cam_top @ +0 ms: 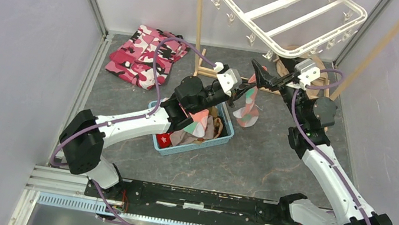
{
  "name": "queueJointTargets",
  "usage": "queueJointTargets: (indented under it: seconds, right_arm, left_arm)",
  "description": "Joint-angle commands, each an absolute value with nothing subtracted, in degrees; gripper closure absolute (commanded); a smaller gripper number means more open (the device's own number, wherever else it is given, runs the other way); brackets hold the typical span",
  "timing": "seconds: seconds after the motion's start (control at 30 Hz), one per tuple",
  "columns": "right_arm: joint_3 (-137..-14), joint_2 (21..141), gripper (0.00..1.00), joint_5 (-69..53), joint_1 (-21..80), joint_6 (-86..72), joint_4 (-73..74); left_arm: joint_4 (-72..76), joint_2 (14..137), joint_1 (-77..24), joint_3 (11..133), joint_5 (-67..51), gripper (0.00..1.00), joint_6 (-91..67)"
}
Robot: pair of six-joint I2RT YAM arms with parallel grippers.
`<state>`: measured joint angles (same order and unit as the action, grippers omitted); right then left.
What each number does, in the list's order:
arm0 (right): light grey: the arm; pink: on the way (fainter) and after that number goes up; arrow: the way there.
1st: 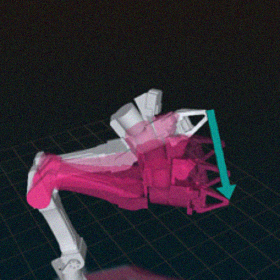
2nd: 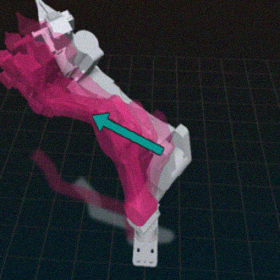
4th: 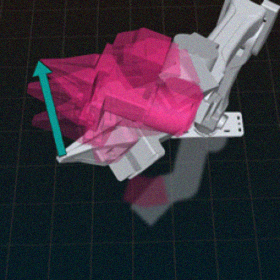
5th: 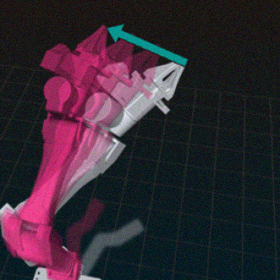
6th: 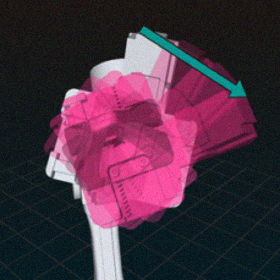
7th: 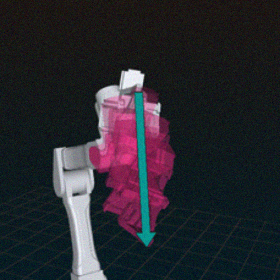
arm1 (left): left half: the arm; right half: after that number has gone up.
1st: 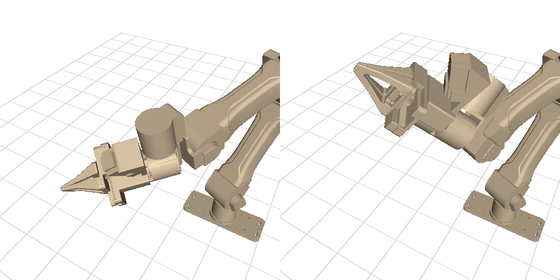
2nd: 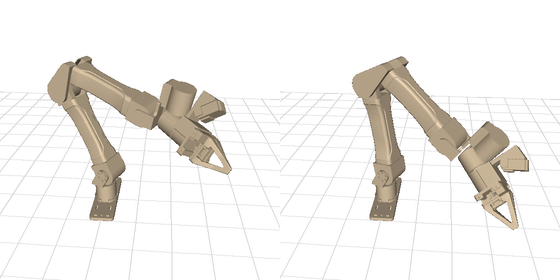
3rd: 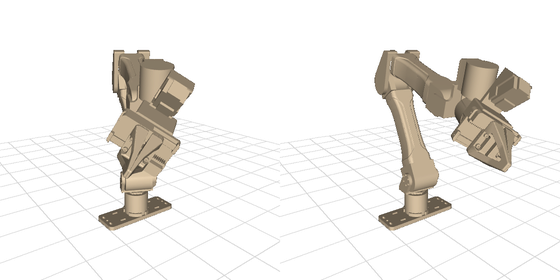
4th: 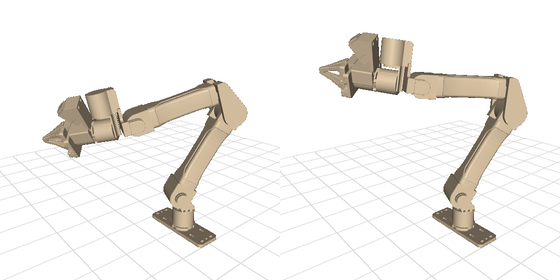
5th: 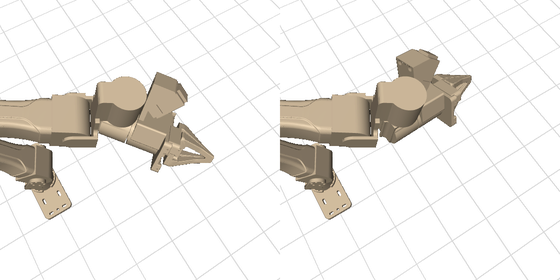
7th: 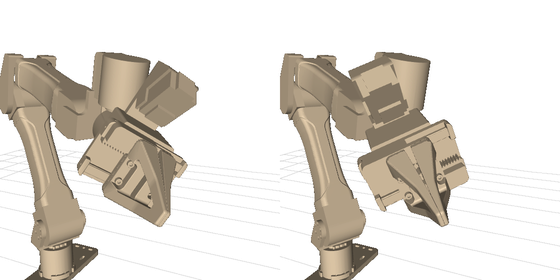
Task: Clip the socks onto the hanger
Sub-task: Open the clamp at the hanger.
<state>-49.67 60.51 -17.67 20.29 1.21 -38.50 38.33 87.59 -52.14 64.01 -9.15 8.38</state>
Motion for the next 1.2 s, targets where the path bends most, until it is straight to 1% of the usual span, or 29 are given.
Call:
queueJointTargets:
  seconds: [0.0,0.4,0.67,0.8,1.03,1.17]
  right_arm:
    - [-51.12,60.99,0.22,-16.17,20.78,0.09,-43.30]
    - [-52.20,62.59,0.36,-16.94,20.86,-1.86,-44.91]
    - [-52.12,62.91,0.35,-16.57,20.99,-2.84,-46.99]
    - [-52.21,63.14,0.37,-16.61,20.99,-2.89,-47.35]
    - [-52.21,63.12,0.45,-17.19,21.00,-3.02,-47.63]
    - [-52.21,63.12,0.53,-17.80,21.08,-2.99,-47.73]
  left_arm:
    - [41.97,87.63,-51.88,64.77,-8.88,0.98,6.36]
    - [41.59,87.39,-51.85,64.69,-8.78,0.98,6.54]
    - [41.37,87.28,-51.86,64.60,-8.69,0.98,6.44]
    - [41.23,87.28,-51.86,64.61,-8.69,0.98,6.42]
    - [41.10,87.10,-51.86,64.45,-8.61,0.98,6.42]
    - [41.05,87.17,-51.85,64.42,-8.61,0.98,6.42]
